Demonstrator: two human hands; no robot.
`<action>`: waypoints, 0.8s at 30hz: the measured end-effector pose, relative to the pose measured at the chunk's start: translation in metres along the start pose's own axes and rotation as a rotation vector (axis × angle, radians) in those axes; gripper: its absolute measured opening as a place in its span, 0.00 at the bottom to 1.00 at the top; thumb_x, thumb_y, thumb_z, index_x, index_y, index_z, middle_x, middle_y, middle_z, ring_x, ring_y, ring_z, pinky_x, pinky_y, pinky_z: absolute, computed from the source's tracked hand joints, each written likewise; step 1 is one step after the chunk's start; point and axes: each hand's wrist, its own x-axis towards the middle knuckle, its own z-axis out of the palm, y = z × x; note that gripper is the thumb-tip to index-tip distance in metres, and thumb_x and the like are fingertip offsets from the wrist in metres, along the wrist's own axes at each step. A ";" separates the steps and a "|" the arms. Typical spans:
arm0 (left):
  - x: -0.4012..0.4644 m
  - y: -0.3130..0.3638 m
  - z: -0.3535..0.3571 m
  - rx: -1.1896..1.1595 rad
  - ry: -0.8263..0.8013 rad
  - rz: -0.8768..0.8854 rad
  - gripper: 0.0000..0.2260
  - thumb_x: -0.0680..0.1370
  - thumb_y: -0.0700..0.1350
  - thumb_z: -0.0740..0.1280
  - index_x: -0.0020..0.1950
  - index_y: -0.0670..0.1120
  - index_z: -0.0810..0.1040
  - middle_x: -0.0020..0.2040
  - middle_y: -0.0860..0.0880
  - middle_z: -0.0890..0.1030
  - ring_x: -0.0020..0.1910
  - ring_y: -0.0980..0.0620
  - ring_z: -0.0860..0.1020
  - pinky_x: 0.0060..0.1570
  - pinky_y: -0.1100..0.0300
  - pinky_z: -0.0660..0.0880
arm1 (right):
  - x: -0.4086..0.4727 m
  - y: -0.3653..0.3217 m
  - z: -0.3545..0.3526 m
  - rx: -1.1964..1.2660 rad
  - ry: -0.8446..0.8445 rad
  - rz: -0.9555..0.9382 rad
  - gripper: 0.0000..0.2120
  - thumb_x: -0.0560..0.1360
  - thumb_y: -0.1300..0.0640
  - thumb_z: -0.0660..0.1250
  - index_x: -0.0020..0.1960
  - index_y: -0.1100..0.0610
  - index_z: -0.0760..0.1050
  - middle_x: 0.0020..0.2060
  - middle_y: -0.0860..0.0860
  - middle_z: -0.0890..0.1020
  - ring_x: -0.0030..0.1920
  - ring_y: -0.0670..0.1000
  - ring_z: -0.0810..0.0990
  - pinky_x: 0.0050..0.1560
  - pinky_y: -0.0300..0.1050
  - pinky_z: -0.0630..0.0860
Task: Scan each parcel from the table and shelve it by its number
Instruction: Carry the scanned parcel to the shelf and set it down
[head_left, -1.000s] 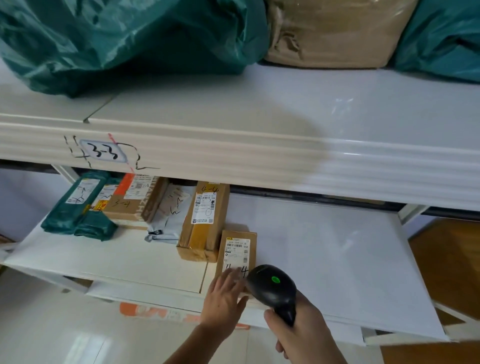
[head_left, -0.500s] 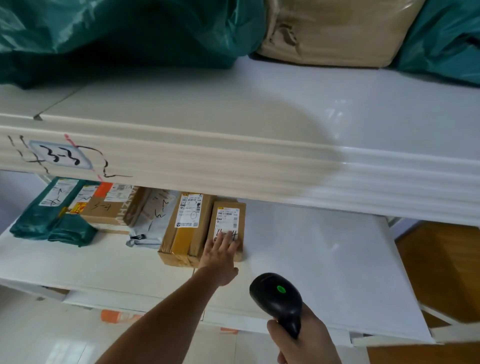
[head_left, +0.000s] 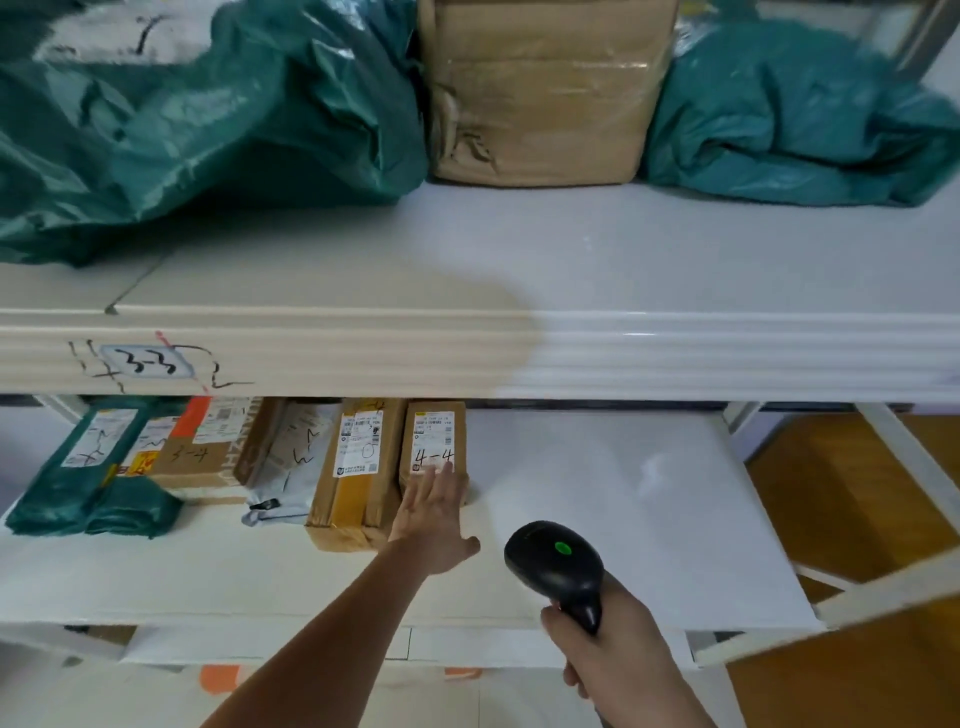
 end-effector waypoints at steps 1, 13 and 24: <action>-0.010 0.006 -0.002 -0.038 0.010 0.001 0.46 0.79 0.63 0.67 0.86 0.50 0.42 0.86 0.46 0.40 0.85 0.43 0.38 0.83 0.44 0.41 | -0.007 -0.001 -0.004 0.012 0.012 -0.014 0.07 0.74 0.55 0.69 0.48 0.55 0.73 0.37 0.55 0.81 0.26 0.48 0.81 0.28 0.39 0.75; -0.071 0.180 -0.034 -0.028 -0.014 0.358 0.41 0.80 0.67 0.63 0.86 0.54 0.48 0.87 0.50 0.46 0.85 0.47 0.49 0.83 0.50 0.48 | -0.125 0.052 -0.102 0.178 0.349 0.027 0.11 0.76 0.56 0.69 0.53 0.45 0.71 0.43 0.52 0.82 0.39 0.51 0.85 0.34 0.36 0.79; -0.112 0.495 -0.030 0.005 -0.107 0.837 0.38 0.77 0.65 0.69 0.83 0.55 0.60 0.81 0.54 0.66 0.80 0.48 0.65 0.78 0.46 0.65 | -0.248 0.160 -0.263 0.230 0.798 0.127 0.12 0.68 0.51 0.69 0.52 0.47 0.75 0.39 0.52 0.83 0.40 0.51 0.83 0.43 0.46 0.79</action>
